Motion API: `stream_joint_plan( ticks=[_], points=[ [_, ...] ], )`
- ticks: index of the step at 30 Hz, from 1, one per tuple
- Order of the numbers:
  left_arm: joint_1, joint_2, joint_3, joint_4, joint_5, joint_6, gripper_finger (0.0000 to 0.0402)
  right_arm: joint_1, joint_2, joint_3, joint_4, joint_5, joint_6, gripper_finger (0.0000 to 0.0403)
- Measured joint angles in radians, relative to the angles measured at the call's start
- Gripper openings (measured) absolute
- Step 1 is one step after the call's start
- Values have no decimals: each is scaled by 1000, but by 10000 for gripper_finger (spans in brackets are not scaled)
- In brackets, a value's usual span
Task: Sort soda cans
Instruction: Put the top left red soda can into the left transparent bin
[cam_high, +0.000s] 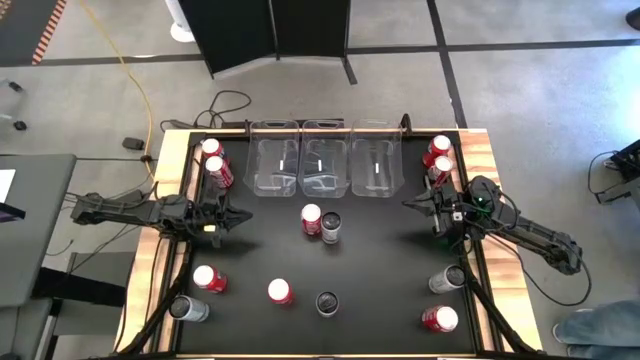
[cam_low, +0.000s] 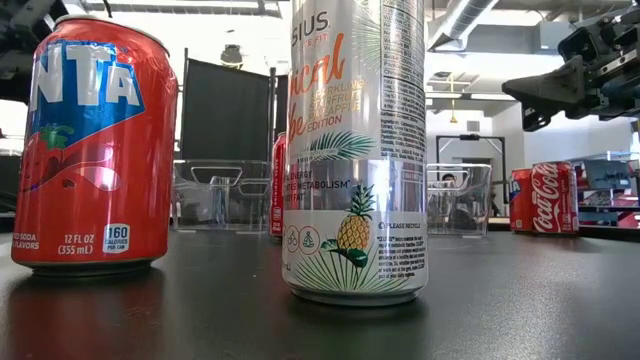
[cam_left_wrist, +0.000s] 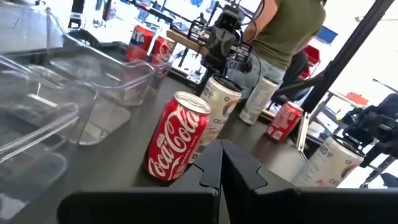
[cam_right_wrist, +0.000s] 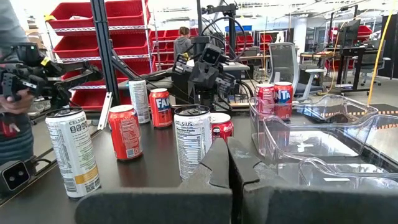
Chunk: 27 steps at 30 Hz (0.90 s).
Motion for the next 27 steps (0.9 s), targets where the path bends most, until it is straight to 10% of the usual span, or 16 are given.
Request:
stream_joint_plan(
  ticks=[27],
  points=[
    [0,37,4,115,-177,39,133,0,0,0,0,0,0,0]
  ],
)
